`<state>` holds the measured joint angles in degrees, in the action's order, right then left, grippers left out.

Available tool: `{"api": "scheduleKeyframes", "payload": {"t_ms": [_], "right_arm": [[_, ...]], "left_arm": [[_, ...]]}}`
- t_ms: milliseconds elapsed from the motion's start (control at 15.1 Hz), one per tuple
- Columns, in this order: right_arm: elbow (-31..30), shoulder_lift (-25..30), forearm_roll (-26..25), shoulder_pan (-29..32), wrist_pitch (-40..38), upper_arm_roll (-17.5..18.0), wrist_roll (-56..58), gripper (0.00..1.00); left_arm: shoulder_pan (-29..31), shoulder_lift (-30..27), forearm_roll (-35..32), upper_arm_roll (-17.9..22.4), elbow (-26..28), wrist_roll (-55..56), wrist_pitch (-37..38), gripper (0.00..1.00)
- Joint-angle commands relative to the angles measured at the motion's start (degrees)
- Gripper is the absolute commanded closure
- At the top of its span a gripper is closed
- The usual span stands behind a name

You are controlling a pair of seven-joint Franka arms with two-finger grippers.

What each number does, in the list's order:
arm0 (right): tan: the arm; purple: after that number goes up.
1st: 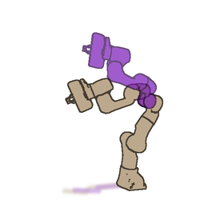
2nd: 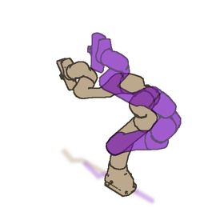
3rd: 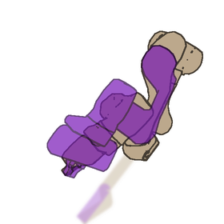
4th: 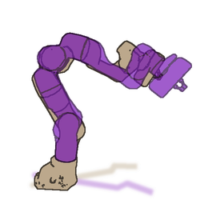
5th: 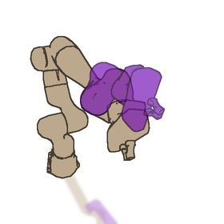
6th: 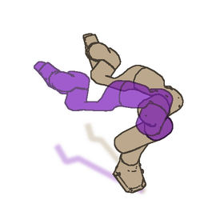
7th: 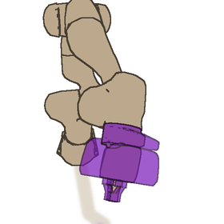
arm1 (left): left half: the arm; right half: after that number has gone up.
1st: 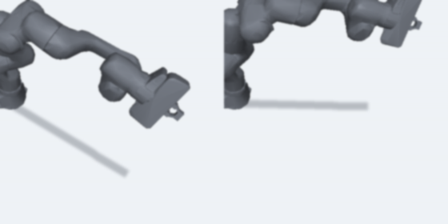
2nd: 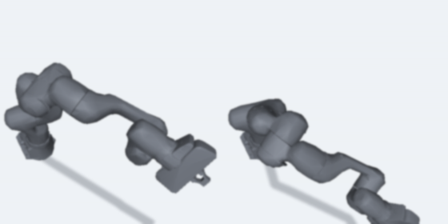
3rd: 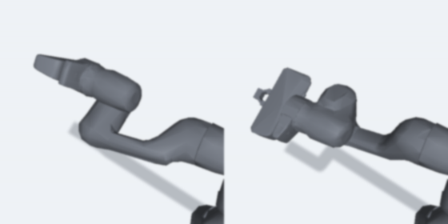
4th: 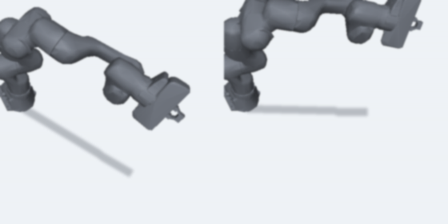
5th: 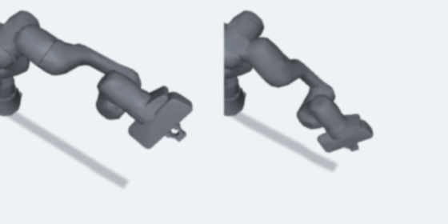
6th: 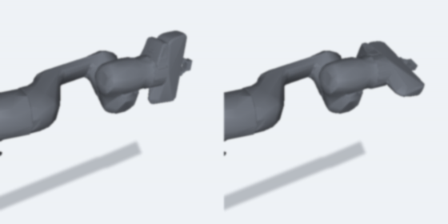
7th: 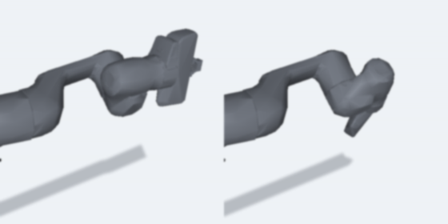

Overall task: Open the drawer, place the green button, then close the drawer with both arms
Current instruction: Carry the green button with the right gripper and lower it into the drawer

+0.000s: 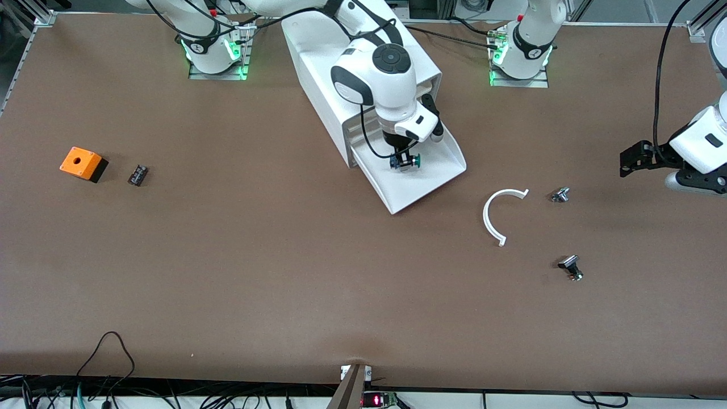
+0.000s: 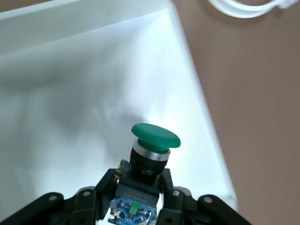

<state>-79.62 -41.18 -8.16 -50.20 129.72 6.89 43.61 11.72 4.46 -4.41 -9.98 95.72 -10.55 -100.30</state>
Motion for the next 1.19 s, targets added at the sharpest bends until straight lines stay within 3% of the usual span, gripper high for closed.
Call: {"api": "scheduleKeyframes", "payload": {"t_ms": [0, 198, 396, 528, 594, 660, 1123], "right_arm": [[0.52, -0.83, -0.71, -0.60, -1.39, 0.06, 1.82, 0.78], [0.43, -1.00, -0.36, -0.60, -2.63, 0.06, 1.65, 0.73], [0.43, -1.71, -0.01, -0.95, -2.45, 0.06, 0.95, 0.60], [0.43, -2.06, -0.27, -1.30, -2.54, 0.06, -2.72, 0.44], [0.43, -2.06, -0.71, -1.92, -2.63, 0.06, -4.57, 0.30], [0.43, -1.97, -0.89, -2.10, -2.63, -0.03, -4.94, 0.00], [2.02, 2.06, -0.54, 0.00, -6.23, -0.38, -7.93, 0.00]], "left_arm": [[-0.12, 1.08, -0.86, 0.23, -1.68, 0.27, 0.19, 0.00], [-0.21, 1.52, -0.69, -0.21, -2.65, 0.53, 0.46, 0.00], [-0.21, 1.52, 1.41, -0.21, -3.52, 0.53, 0.72, 0.00], [-0.21, 1.78, 2.30, -0.21, -4.31, 0.53, 1.77, 0.00], [-0.21, 1.95, 2.82, -0.21, -4.75, 0.53, 2.21, 0.00], [-0.21, 1.96, 2.83, -0.21, -4.76, 0.53, 2.47, 0.00], [-0.30, 5.11, 2.65, -0.04, -4.49, -1.22, 2.56, 0.00]]}}
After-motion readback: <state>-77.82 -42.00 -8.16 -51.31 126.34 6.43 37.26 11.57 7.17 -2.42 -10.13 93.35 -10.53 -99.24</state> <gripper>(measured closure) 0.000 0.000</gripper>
